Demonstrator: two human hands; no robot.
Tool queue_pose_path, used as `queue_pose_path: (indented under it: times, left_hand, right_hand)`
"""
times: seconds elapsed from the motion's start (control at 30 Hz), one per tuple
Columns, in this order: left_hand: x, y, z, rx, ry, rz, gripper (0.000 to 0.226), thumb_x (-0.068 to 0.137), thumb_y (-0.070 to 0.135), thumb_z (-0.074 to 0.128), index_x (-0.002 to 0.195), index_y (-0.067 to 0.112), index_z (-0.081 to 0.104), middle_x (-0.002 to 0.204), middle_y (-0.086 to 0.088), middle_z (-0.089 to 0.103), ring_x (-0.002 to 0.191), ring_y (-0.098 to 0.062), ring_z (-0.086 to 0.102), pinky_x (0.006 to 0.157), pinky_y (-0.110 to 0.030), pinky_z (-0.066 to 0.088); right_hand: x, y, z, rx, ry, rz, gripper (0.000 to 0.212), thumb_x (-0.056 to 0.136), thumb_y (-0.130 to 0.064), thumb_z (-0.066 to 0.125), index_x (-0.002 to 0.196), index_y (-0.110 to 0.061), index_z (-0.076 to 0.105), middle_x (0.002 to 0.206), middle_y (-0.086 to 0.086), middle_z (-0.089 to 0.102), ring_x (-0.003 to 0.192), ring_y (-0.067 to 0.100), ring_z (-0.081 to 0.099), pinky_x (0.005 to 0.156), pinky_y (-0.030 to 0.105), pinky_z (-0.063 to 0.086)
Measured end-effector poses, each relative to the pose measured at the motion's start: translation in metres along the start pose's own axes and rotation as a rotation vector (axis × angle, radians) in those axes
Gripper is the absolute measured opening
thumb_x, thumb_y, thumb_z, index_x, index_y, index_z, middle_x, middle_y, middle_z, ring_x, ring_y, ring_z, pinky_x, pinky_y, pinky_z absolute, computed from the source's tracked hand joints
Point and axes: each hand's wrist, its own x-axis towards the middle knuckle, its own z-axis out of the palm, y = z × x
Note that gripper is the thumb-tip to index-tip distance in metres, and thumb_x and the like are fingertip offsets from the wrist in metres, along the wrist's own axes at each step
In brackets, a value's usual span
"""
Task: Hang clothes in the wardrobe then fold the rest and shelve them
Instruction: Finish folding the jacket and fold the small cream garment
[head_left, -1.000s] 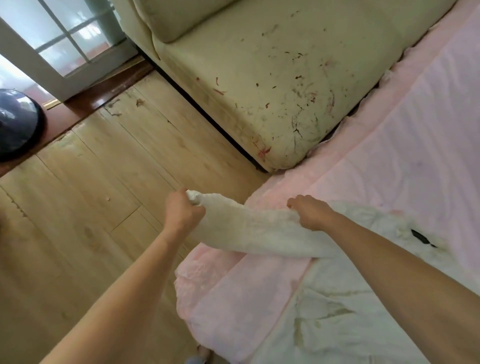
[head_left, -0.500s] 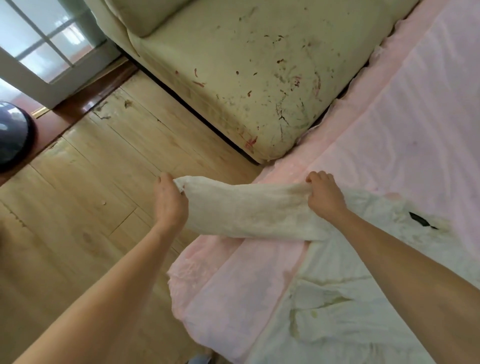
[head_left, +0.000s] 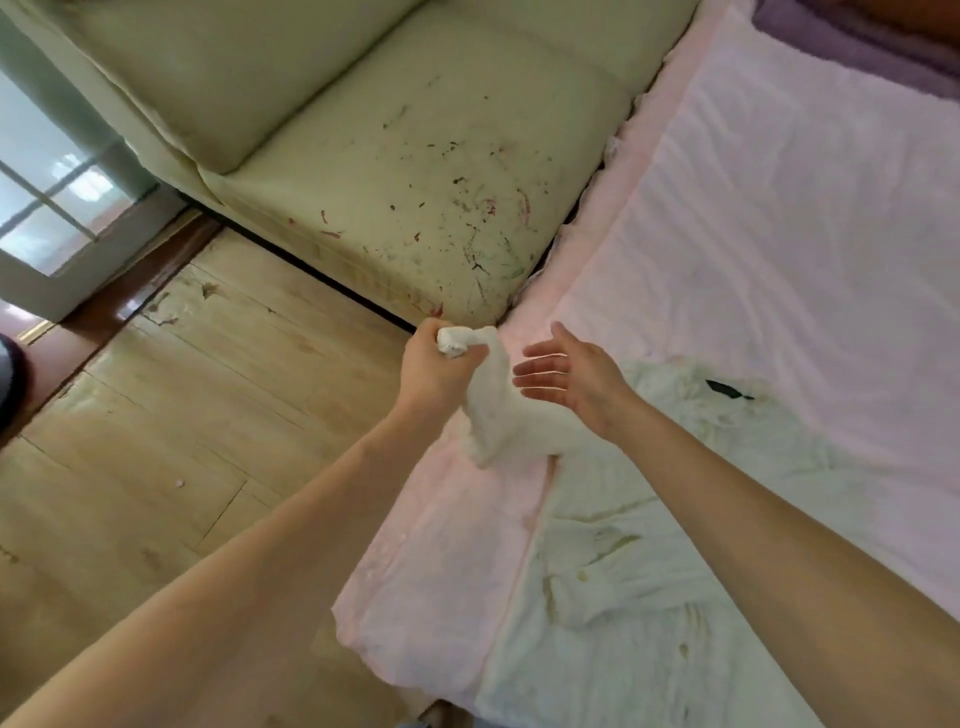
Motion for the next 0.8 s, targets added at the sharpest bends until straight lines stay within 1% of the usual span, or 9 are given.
queue_pose_path:
  times: [0.1,0.17,0.23,0.3,0.47,0.57,0.63,0.7,0.8]
  left_hand:
    - [-0.043,0.042,0.041,-0.157,-0.198,0.021,0.028,0.082,0.01,0.073,0.099,0.016,0.053,0.085,0.004,0.057,0.079,-0.011,0.059,0.065,-0.021,0.049]
    - [-0.073,0.059,0.073,-0.105,-0.38,0.089,0.045,0.081,0.011,0.074,0.118,0.021,0.052,0.093,0.004,0.057,0.086,-0.012,0.06,0.072,-0.023,0.051]
    - [-0.095,0.066,0.098,-0.043,-0.618,0.114,0.068,0.081,0.013,0.074,0.138,0.028,0.039,0.102,0.003,0.054,0.091,-0.007,0.059,0.079,-0.021,0.051]
    - [-0.125,0.066,0.132,-0.073,-0.888,0.05,0.085,0.082,0.008,0.073,0.148,0.03,0.024,0.115,-0.005,0.057,0.103,-0.016,0.062,0.093,-0.029,0.051]
    - [-0.181,0.034,0.201,0.08,-1.19,0.069,0.088,0.085,0.0,0.067,0.152,0.027,0.017,0.118,0.001,0.062,0.107,-0.013,0.063,0.092,-0.026,0.052]
    - [-0.209,-0.003,0.231,0.164,-1.151,0.194,0.068,0.088,0.004,0.064,0.146,0.024,0.034,0.136,0.002,0.053,0.123,-0.009,0.054,0.101,-0.027,0.047]
    - [-0.217,-0.036,0.25,0.382,-0.957,0.532,0.057,0.089,0.004,0.055,0.141,0.023,0.043,0.142,0.004,0.048,0.134,-0.008,0.041,0.11,-0.029,0.037]
    - [-0.22,-0.073,0.265,0.732,-0.902,0.822,0.068,0.083,0.002,0.051,0.146,0.022,0.036,0.153,0.004,0.035,0.145,-0.012,0.02,0.118,-0.031,0.02]
    - [-0.215,-0.12,0.274,1.282,-0.966,0.978,0.088,0.082,0.004,0.051,0.154,0.019,0.004,0.162,0.001,0.0,0.148,-0.017,-0.01,0.121,-0.035,-0.003]
  right_hand:
    - [-0.056,-0.017,-0.031,0.168,-0.036,-0.007,0.049,0.099,-0.049,0.04,0.094,-0.007,0.064,0.078,0.007,0.068,0.072,0.02,0.066,0.067,0.032,0.055]
    - [-0.091,-0.02,-0.063,0.228,-0.016,-0.054,0.05,0.095,-0.055,0.044,0.097,-0.01,0.068,0.079,0.004,0.07,0.071,0.018,0.067,0.065,0.029,0.054]
    - [-0.116,-0.015,-0.093,0.302,0.028,-0.087,0.042,0.092,-0.048,0.052,0.103,-0.011,0.07,0.091,0.004,0.072,0.081,0.018,0.069,0.073,0.03,0.056]
    - [-0.143,0.006,-0.134,0.385,0.134,-0.124,0.03,0.093,-0.032,0.058,0.105,-0.008,0.07,0.1,0.007,0.072,0.088,0.019,0.068,0.078,0.03,0.055]
    - [-0.177,0.085,-0.21,0.653,0.427,-0.017,0.025,0.094,-0.02,0.047,0.098,-0.005,0.068,0.092,0.011,0.069,0.081,0.02,0.065,0.071,0.032,0.054]
    - [-0.193,0.135,-0.239,0.852,0.469,-0.017,0.023,0.097,-0.015,0.045,0.091,-0.004,0.064,0.079,0.01,0.068,0.07,0.017,0.068,0.059,0.027,0.055]
    - [-0.195,0.166,-0.251,0.842,0.613,-0.084,0.018,0.099,-0.003,0.045,0.089,-0.005,0.059,0.075,0.01,0.063,0.062,0.008,0.065,0.056,0.015,0.052]
    - [-0.189,0.2,-0.261,0.84,0.79,-0.102,0.011,0.098,-0.001,0.046,0.106,-0.003,0.053,0.093,0.009,0.056,0.08,0.011,0.06,0.068,0.009,0.046]
    - [-0.193,0.244,-0.281,1.019,0.649,-0.002,0.01,0.093,-0.013,0.052,0.098,-0.006,0.058,0.095,0.013,0.055,0.086,0.024,0.057,0.073,0.029,0.053]
